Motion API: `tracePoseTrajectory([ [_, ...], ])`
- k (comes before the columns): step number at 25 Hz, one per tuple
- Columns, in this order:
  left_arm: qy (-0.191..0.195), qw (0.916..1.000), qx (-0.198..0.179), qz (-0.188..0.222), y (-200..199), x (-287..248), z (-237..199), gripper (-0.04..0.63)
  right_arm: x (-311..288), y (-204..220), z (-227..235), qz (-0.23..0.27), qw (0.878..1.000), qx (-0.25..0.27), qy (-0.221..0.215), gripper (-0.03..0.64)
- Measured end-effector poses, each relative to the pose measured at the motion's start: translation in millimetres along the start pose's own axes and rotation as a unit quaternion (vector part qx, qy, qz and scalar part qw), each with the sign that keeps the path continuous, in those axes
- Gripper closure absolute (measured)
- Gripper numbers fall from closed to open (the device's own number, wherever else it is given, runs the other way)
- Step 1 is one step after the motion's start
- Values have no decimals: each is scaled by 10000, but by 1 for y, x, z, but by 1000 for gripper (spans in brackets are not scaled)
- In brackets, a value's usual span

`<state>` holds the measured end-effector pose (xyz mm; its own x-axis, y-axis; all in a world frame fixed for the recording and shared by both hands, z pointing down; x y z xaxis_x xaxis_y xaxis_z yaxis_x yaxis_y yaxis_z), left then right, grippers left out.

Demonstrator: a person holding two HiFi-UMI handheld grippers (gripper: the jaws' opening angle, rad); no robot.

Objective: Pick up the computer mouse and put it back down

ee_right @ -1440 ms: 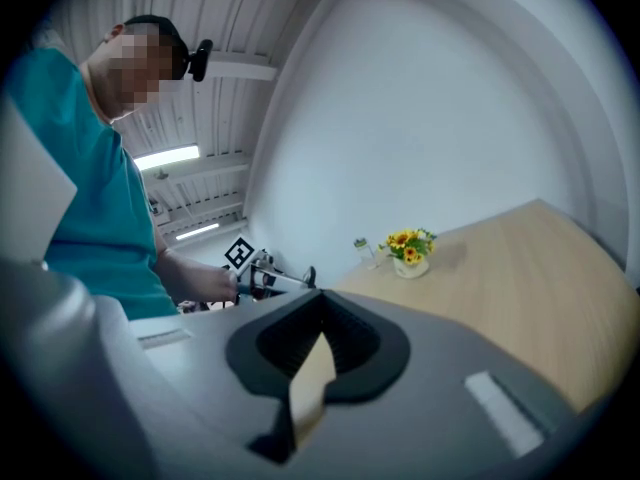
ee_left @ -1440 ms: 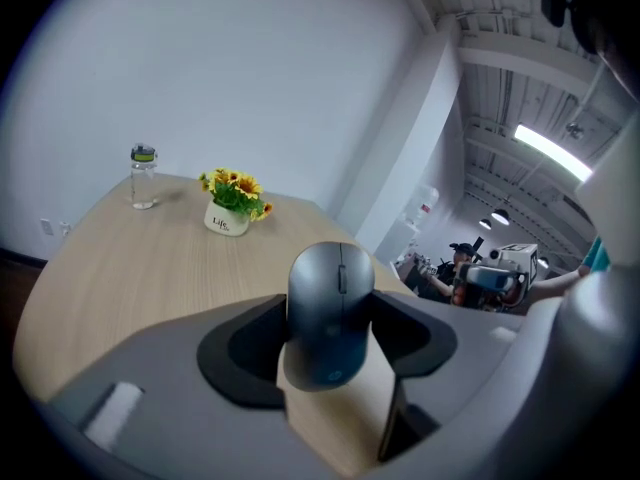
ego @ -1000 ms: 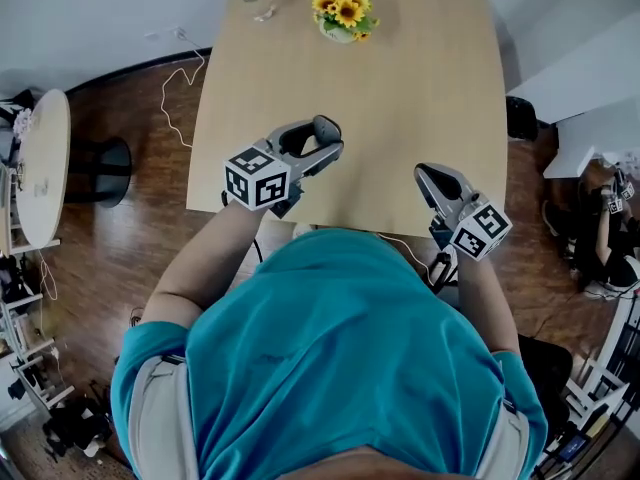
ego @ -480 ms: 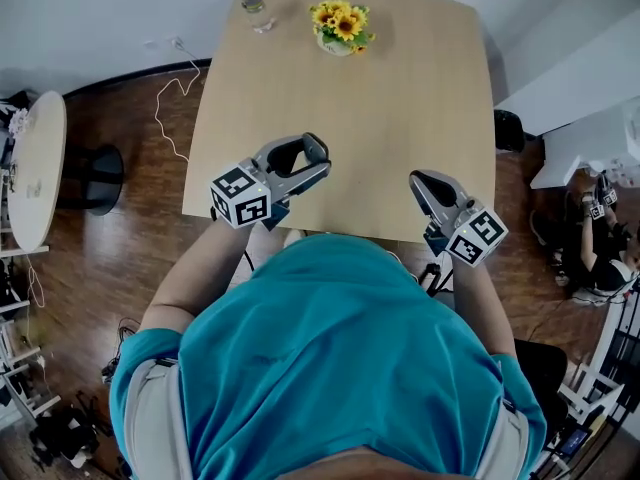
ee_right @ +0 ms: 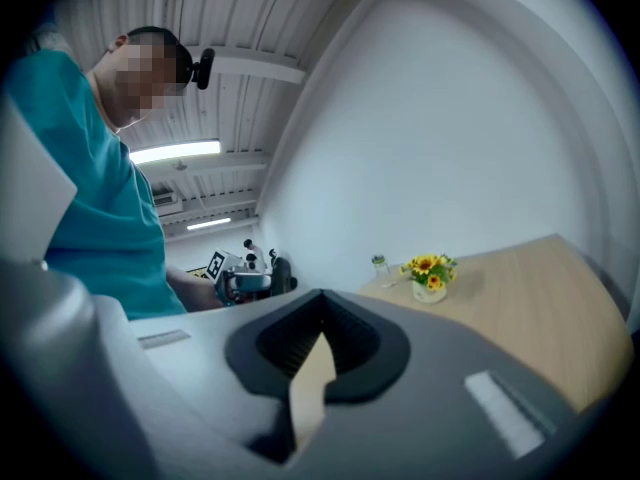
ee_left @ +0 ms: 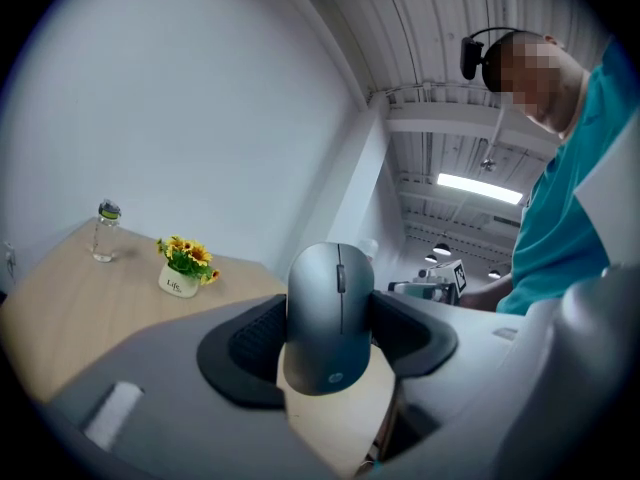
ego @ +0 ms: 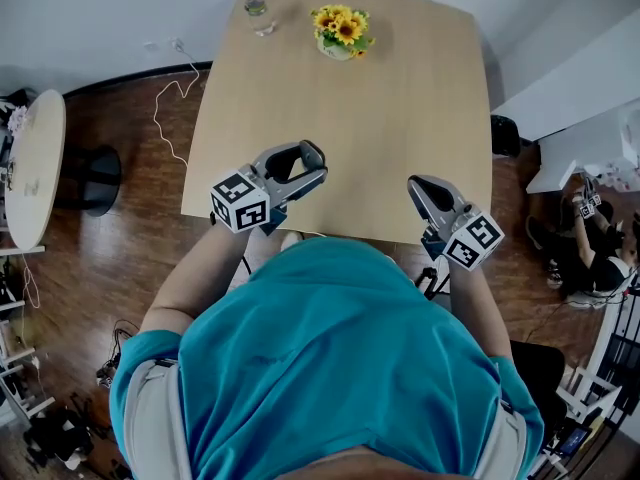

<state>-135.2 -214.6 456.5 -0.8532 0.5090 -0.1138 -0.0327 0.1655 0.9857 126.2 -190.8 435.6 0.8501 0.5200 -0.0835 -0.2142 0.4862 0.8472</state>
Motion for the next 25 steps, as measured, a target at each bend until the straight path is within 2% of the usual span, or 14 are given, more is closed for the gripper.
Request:
tracePoseTrajectory([
  [6, 11, 10000, 90, -32, 2, 0, 0, 314, 3, 3, -1, 8, 10000, -24, 27, 614],
  [25, -2, 9998, 43, -207, 5, -4, 1, 314, 6, 6, 2, -12, 10000, -33, 63, 614],
])
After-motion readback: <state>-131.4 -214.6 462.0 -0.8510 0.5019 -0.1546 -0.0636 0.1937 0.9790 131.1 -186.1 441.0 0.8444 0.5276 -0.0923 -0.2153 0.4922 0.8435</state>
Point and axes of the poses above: the fingertips, and each gripper's own axes: x backward along the fingers, z to its right, y out of its underside, the point moved 5 cm from there along x, backward along the fingers, and after that the axes turned 15 degrees about -x, right-handed, at the moved point
